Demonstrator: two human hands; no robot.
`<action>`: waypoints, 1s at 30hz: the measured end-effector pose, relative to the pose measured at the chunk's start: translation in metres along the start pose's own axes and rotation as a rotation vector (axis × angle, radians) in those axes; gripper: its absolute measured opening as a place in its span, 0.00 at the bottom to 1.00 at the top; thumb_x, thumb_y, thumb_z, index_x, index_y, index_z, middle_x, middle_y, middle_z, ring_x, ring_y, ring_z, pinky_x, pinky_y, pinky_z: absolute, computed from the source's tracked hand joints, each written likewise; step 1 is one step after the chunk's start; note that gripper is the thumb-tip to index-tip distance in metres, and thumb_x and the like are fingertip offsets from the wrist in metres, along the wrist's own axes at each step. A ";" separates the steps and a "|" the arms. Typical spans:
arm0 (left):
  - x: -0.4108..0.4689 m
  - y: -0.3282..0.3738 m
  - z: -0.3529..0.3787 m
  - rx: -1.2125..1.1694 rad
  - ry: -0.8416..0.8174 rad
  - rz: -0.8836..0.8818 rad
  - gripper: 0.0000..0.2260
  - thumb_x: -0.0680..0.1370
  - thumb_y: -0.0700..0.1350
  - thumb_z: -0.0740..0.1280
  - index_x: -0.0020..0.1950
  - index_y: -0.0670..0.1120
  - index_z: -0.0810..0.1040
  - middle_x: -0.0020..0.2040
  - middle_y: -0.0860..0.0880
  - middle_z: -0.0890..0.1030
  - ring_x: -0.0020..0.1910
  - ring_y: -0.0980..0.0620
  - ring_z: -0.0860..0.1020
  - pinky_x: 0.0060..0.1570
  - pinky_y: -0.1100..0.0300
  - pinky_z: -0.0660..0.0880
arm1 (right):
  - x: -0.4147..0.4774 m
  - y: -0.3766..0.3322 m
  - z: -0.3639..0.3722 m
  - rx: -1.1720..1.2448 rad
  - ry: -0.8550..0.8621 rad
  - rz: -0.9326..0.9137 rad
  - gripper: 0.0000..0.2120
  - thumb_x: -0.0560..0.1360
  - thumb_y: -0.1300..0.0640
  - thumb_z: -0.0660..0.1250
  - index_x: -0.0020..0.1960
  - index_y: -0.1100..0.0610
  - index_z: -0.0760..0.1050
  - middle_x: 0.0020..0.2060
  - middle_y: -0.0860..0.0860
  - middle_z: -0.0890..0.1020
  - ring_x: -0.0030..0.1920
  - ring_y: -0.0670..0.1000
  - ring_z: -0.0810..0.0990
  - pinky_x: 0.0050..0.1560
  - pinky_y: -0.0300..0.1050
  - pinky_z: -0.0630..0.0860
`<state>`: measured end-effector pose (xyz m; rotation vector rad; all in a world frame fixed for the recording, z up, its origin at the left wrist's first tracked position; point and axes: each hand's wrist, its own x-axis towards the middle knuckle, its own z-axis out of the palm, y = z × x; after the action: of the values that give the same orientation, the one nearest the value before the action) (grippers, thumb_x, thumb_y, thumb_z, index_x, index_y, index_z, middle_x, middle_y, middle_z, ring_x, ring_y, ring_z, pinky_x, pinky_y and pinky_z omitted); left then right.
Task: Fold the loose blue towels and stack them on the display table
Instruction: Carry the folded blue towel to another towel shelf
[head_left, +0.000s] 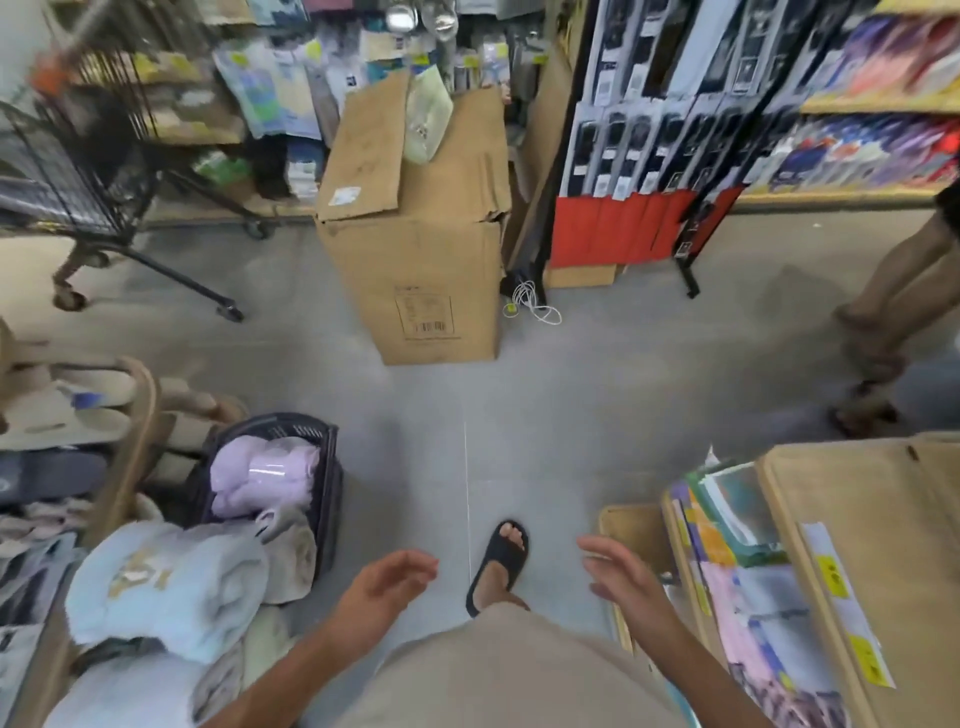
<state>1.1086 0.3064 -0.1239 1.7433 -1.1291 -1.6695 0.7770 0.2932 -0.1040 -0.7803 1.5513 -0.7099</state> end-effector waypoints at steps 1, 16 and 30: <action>0.012 0.008 -0.001 -0.008 0.019 -0.013 0.06 0.79 0.31 0.68 0.53 0.39 0.82 0.46 0.49 0.86 0.44 0.56 0.80 0.42 0.66 0.73 | 0.022 -0.013 0.000 -0.009 -0.015 -0.009 0.10 0.79 0.65 0.70 0.54 0.53 0.83 0.48 0.43 0.85 0.47 0.36 0.82 0.52 0.44 0.78; 0.272 0.218 -0.003 0.103 -0.066 0.059 0.05 0.80 0.35 0.68 0.51 0.43 0.83 0.49 0.45 0.85 0.45 0.56 0.82 0.47 0.64 0.75 | 0.261 -0.184 -0.057 0.002 0.013 -0.066 0.10 0.78 0.71 0.69 0.54 0.60 0.80 0.45 0.52 0.82 0.44 0.45 0.78 0.44 0.31 0.75; 0.555 0.469 0.215 0.606 -0.834 0.226 0.05 0.81 0.37 0.68 0.52 0.45 0.82 0.47 0.54 0.86 0.47 0.63 0.82 0.48 0.69 0.75 | 0.308 -0.201 -0.176 0.473 0.734 0.179 0.08 0.76 0.65 0.73 0.54 0.58 0.83 0.52 0.56 0.86 0.53 0.54 0.83 0.58 0.47 0.76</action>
<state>0.7451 -0.3586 -0.1011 1.0945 -2.2966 -2.0987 0.5962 -0.0721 -0.1025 -0.0036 1.9494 -1.2541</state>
